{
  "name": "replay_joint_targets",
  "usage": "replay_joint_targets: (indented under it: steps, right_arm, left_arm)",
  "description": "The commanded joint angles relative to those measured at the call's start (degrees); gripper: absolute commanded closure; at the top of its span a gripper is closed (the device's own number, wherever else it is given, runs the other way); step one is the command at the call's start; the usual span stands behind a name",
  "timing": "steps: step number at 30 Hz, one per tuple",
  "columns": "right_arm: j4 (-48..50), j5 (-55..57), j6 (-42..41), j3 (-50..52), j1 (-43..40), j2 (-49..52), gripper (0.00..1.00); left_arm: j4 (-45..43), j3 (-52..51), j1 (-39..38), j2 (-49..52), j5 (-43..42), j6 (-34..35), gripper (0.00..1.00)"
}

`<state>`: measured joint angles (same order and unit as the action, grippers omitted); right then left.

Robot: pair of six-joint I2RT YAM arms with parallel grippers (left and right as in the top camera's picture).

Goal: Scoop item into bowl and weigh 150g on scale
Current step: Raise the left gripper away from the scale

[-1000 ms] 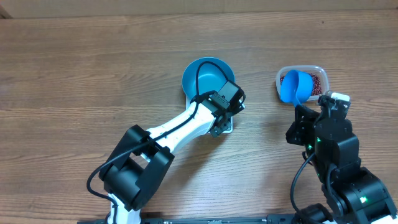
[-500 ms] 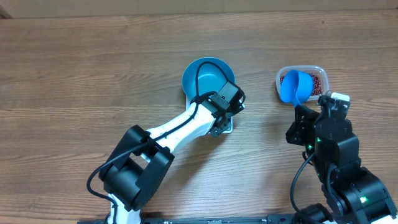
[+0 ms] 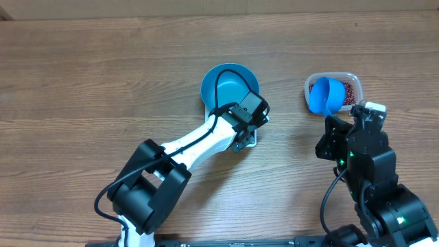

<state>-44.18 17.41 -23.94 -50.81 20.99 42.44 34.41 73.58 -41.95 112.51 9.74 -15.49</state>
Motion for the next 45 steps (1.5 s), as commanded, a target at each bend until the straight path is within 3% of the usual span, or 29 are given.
replay_joint_targets:
  steps: [1, 8, 15, 21, 31, 34, 35, 36, 37, 38, 39, 40, 45]
  right_arm:
    - [0.52, 1.01, 0.46, -1.29, -0.13, -0.26, 0.96]
    - [0.55, 1.01, 0.48, -1.29, -0.13, -0.26, 0.96]
    - [0.52, 1.01, 0.48, -1.29, -0.13, -0.26, 0.96]
    - [0.50, 1.01, 0.48, -1.29, -0.13, -0.26, 0.96]
    - [0.55, 0.98, 1.75, -1.29, -0.13, -0.26, 0.96]
    - [0.55, 0.98, 1.75, -1.29, -0.13, -0.26, 0.96]
    - [0.55, 0.98, 1.75, -1.29, -0.13, -0.26, 0.96]
    - [0.55, 0.98, 1.75, -1.29, -0.13, -0.26, 0.96]
    - [0.55, 0.98, 1.75, -1.29, -0.13, -0.26, 0.96]
    - [0.52, 0.98, 1.75, -1.29, -0.13, -0.26, 0.96]
    - [0.52, 0.98, 1.75, -1.29, -0.13, -0.26, 0.96]
    - [0.52, 0.98, 1.75, -1.29, -0.13, -0.26, 0.96]
    - [0.15, 0.94, 1.75, -1.29, -0.13, -0.26, 0.96]
  left_arm:
    - [0.94, -2.10, 0.24, 1.44, -0.24, -1.14, 0.96]
    - [6.45, 5.73, -1.05, -3.52, -0.15, -0.55, 0.96]
    - [10.80, 17.03, -1.42, -14.86, -0.17, 1.38, 0.96]
    - [16.65, 17.59, 1.36, -22.77, -0.15, 2.60, 0.95]
    - [35.21, 17.59, 9.70, -23.91, -0.50, 14.01, 0.96]
    - [37.77, 17.59, 12.37, -23.91, -7.04, 15.91, 0.95]
    - [38.34, 17.59, 13.38, -23.91, -9.73, 15.69, 0.90]
    - [39.10, 17.59, 14.34, -23.91, -10.73, 15.67, 0.81]
    - [39.65, 17.59, 14.84, -23.91, -10.71, 15.65, 0.66]
    - [40.06, 17.59, 15.17, -23.91, -10.71, 15.61, 0.60]
    - [40.85, 17.59, 15.56, -23.91, -10.82, 15.34, 0.10]
    - [41.38, 17.59, 15.72, -23.91, -10.82, 15.21, 0.00]
    - [43.80, 17.59, 15.69, -23.93, -11.30, 11.72, 0.00]
